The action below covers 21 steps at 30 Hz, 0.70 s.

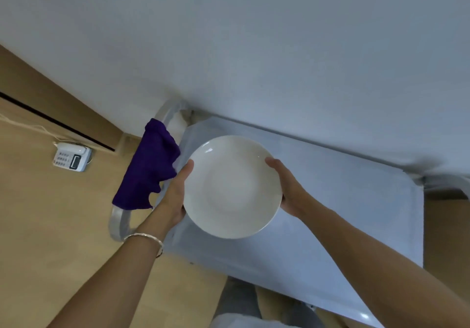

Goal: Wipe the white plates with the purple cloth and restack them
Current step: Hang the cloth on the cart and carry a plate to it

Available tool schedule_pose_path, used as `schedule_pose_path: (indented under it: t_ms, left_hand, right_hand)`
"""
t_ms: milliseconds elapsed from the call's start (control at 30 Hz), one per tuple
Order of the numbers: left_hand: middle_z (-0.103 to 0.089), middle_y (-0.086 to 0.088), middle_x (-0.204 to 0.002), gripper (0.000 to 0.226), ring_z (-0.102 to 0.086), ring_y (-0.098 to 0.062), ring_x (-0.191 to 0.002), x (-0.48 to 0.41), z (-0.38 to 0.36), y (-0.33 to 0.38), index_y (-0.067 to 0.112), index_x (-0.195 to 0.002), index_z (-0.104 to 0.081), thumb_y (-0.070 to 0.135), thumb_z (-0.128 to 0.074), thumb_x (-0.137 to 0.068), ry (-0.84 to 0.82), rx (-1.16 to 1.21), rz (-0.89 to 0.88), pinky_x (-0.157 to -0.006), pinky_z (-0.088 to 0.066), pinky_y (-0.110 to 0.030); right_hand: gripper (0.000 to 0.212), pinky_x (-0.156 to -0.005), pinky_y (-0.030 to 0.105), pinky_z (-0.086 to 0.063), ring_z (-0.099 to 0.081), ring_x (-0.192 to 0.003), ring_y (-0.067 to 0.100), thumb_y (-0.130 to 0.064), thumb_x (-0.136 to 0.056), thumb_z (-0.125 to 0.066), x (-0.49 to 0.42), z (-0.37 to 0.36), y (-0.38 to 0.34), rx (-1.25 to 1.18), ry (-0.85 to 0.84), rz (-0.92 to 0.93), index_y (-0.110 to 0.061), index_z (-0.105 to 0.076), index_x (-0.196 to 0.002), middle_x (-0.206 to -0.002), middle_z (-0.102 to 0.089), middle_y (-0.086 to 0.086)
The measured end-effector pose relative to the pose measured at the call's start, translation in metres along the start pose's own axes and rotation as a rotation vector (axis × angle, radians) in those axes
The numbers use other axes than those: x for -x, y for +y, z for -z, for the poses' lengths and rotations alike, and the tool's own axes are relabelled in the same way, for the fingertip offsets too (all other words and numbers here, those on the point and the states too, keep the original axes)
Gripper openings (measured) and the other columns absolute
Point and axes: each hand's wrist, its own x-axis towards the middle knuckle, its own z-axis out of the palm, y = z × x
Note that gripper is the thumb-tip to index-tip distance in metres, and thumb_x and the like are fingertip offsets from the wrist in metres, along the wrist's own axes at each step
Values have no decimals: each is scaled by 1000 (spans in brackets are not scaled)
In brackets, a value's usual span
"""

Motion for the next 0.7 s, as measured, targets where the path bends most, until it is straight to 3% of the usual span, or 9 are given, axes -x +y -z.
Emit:
schedule_pose_path:
  t_ms: [133,300,400,600,700]
  left_hand:
    - [-73,-7,-112,36,-67,-28,-105,-19,12,4,27,-112,-66,53,-47,-97,-28,17,28,-94,-53,-45]
    - [-77,-1,-94,34,-70,-23,-93,-37,19,-6,24,-108,-67,48,-44,-101,-45,7,69,-81,-54,-37]
    - [-77,-1,-97,34,-70,-21,-95,-40,22,-7,26,-110,-65,48,-41,-101,-87,-10,83,-79,-54,-36]
    - [-74,-3,-108,32,-68,-23,-103,-36,26,-4,27,-111,-64,46,-39,-103,-116,-102,34,-86,-54,-38]
    - [-69,-5,-119,34,-64,-28,-114,-33,30,7,22,-127,-60,41,-51,-99,-35,-291,-112,-96,-52,-45]
  right_hand:
    - [52,-88,47,-53,-64,-104,30,-51,-76,-58,-19,-9,5,-15,26,-9,-25,-59,-121,-112,-69,7]
    - [51,-83,45,-55,-64,-104,31,-49,-76,-59,-27,-11,20,-17,74,-31,-23,-59,-120,-114,-67,10]
    - [51,-87,46,-54,-62,-107,32,-48,-80,-57,-28,-9,22,-2,44,-15,-21,-58,-124,-117,-65,12]
    - [56,-99,54,-46,-59,-114,32,-59,-81,-56,-25,-7,22,108,16,-17,-26,-57,-126,-122,-64,8]
    - [64,-100,51,-46,-59,-114,25,-68,-74,-57,-14,-5,18,194,35,-11,-26,-57,-123,-120,-64,1]
